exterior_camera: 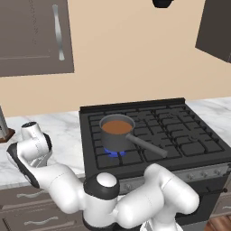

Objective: Pick up the sugar cube(s) and place them in the saucepan with hot chocolate.

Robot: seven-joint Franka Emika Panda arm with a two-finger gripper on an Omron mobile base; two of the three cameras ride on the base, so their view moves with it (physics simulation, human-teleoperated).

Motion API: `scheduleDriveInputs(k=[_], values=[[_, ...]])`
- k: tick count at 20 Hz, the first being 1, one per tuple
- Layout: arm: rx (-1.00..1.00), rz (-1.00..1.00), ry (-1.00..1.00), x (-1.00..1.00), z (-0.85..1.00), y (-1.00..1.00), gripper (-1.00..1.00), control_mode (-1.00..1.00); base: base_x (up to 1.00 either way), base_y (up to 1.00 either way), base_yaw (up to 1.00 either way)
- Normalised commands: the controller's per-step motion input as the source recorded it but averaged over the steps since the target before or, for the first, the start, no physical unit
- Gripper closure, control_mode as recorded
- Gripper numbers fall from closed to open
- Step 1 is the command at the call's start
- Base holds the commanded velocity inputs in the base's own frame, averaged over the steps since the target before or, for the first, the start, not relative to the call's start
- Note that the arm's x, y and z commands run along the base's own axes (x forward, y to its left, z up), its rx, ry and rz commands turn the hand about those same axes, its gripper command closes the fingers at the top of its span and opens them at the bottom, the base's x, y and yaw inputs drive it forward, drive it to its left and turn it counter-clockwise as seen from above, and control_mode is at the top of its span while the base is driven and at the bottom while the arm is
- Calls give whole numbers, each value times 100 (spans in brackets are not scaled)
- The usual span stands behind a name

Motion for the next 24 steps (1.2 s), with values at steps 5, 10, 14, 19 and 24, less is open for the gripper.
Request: scheduleDriveInputs(k=[5,10,14,19,24], values=[[0,0,0,0,0,0,100,-100,0,0,0],[0,0,-1,-8,0,-3,100,-100,0,0,0],[0,0,-16,-29,12,-29,100,-100,0,0,0],[11,-1,-17,-14,60,-38,100,-100,0,0,0],[18,-3,-17,0,82,-46,100,-100,0,0,0]])
